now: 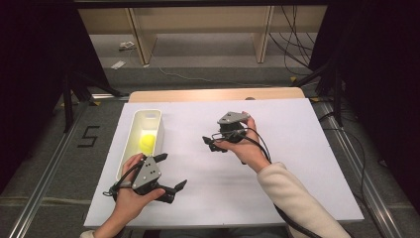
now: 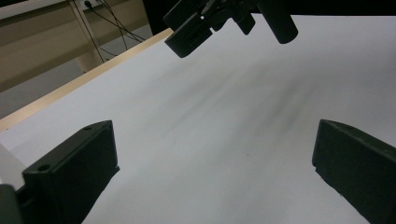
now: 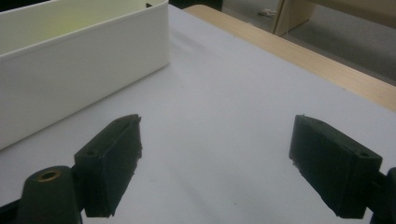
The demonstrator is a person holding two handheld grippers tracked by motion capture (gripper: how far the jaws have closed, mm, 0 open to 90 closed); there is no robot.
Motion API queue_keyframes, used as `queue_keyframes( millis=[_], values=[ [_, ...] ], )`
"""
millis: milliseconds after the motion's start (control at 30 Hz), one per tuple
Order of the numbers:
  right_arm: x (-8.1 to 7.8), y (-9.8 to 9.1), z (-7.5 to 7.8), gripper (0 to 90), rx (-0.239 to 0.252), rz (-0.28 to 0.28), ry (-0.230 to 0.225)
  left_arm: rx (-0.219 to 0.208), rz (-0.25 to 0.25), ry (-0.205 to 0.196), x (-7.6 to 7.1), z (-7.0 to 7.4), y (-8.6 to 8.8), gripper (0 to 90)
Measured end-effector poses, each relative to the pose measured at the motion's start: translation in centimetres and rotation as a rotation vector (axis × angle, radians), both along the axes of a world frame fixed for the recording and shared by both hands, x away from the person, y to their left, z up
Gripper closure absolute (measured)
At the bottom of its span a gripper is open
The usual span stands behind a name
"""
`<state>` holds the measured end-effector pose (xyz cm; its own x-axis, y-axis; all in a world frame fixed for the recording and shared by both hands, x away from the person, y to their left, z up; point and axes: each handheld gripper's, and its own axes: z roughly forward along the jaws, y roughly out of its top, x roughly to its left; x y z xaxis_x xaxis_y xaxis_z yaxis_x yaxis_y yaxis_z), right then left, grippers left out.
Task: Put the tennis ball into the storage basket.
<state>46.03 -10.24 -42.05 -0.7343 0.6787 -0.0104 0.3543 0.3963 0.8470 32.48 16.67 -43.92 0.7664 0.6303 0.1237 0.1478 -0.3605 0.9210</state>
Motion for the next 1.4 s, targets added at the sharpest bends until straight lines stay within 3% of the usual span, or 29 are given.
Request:
queue_keyframes(
  millis=[1400],
  values=[
    [-2.1,-9.0,-0.2,17.9,0.021,-0.137,0.015,-0.004,0.008,0.000,0.0,0.0,0.1,0.0]
  ],
)
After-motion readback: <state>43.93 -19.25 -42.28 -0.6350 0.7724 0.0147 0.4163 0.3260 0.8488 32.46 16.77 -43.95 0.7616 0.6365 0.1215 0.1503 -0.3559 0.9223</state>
